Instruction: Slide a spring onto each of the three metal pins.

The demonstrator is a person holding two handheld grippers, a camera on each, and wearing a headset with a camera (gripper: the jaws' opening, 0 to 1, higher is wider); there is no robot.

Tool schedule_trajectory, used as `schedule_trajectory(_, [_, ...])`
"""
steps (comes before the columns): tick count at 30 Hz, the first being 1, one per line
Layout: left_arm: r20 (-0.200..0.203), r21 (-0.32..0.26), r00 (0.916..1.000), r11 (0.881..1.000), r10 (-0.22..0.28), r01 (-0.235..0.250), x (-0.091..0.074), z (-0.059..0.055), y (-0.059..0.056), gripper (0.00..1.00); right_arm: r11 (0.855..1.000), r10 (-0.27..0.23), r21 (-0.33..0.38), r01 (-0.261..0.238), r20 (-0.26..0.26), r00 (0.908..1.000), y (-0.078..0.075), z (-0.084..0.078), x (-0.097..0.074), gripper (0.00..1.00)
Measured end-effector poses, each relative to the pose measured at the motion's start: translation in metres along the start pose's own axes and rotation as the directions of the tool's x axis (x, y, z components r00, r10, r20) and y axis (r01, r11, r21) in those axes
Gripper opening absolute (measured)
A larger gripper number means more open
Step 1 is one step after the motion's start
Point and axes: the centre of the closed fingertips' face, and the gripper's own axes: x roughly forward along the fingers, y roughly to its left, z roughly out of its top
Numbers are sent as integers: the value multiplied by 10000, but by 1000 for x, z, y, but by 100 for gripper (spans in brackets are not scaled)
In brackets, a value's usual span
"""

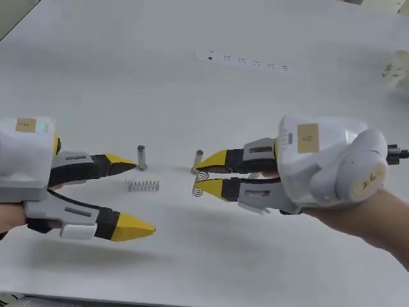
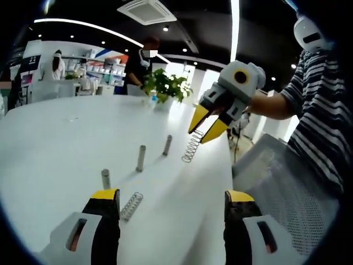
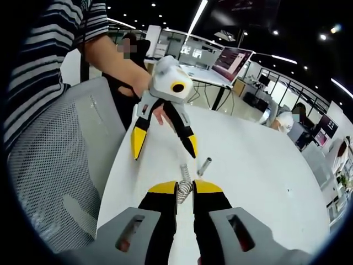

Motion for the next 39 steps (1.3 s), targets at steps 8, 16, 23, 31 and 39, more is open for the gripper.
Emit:
schedule_trajectory(8, [151,-182,9985,9984,530,-527,-9,-1,12,90,10000,-31,33,32,-80,10000,-1,-4,0,7])
schedule_trajectory(16, [392,-254,9957,9962,839,-829,-16,0,19,98,10000,-70,64,71,-142,9999,-4,-7,0,7])
schedule_trajectory(23, [578,-345,9936,9949,970,-951,-20,1,21,98,9998,-195,94,198,-249,9995,-9,-12,2,7])
schedule_trajectory(31, [591,-495,9925,9933,1074,-1045,-23,-7,22,98,9982,-513,299,521,-290,9983,-23,-17,1,7])
schedule_trajectory(39, [658,-505,9906,9919,1199,-1167,-26,-7,24,98,9932,-994,581,1007,-255,9947,-44,-17,2,7])
